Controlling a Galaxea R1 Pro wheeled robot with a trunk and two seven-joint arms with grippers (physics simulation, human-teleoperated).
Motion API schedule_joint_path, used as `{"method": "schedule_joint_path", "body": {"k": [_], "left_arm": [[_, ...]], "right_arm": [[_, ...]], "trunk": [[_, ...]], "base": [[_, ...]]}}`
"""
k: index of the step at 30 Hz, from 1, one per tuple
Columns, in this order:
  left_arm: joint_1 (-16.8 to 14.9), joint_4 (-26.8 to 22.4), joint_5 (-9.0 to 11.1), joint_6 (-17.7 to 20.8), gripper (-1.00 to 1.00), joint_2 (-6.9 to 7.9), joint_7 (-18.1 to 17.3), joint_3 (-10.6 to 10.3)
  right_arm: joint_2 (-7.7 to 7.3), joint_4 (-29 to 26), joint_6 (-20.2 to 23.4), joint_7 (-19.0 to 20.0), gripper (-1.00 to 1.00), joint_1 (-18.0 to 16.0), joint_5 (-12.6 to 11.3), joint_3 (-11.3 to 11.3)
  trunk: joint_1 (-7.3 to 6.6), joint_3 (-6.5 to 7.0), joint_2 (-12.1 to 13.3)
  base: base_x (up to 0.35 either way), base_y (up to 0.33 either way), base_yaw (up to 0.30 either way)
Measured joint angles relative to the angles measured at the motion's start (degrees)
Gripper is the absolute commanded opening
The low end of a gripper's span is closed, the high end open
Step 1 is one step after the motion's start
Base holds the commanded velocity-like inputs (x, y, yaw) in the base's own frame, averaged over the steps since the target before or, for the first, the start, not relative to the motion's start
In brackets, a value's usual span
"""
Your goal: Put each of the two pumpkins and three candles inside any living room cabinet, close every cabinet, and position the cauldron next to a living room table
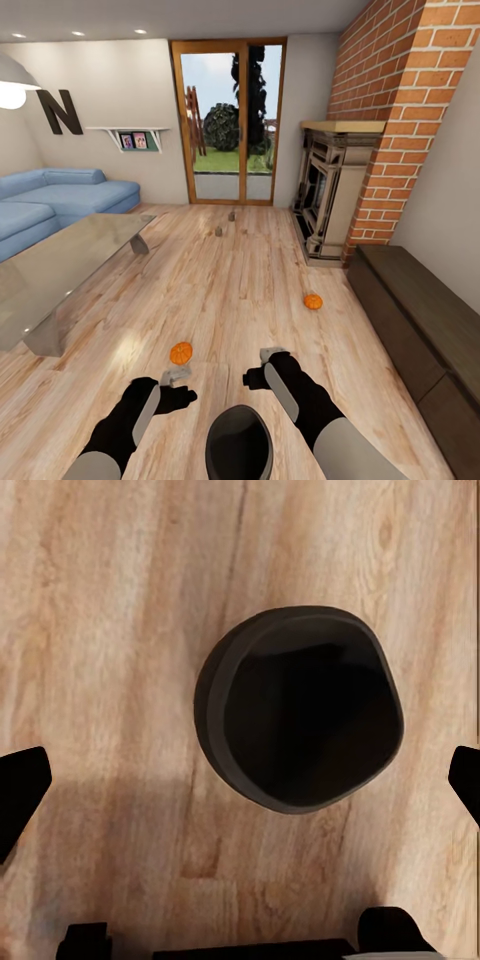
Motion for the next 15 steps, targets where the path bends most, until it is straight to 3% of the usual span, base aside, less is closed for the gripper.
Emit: {"method": "schedule_joint_path", "body": {"k": [3,11,15], "left_arm": [[0.0,0.2,0.0,-0.3,1.0,-0.13,0.1,0.0],[0.0,0.3,0.0,-0.7,1.0,-0.25,0.0,0.0],[0.0,0.3,0.0,-0.9,1.0,-0.25,0.0,0.0]], "right_arm": [[0.0,0.0,0.1,-0.1,1.0,0.0,0.1,0.5],[0.0,0.0,-0.2,0.5,1.0,0.0,-0.2,4.7],[0.0,-0.5,-0.4,1.4,1.0,0.0,-0.5,5.3]], "trunk": [[0.66,-0.54,-1.2],[2.42,-1.98,-4.4],[3.3,-2.69,-6.0]], "base": [[0.0,0.0,0.0],[0.0,0.0,0.0],[0.0,0.0,0.0]]}}
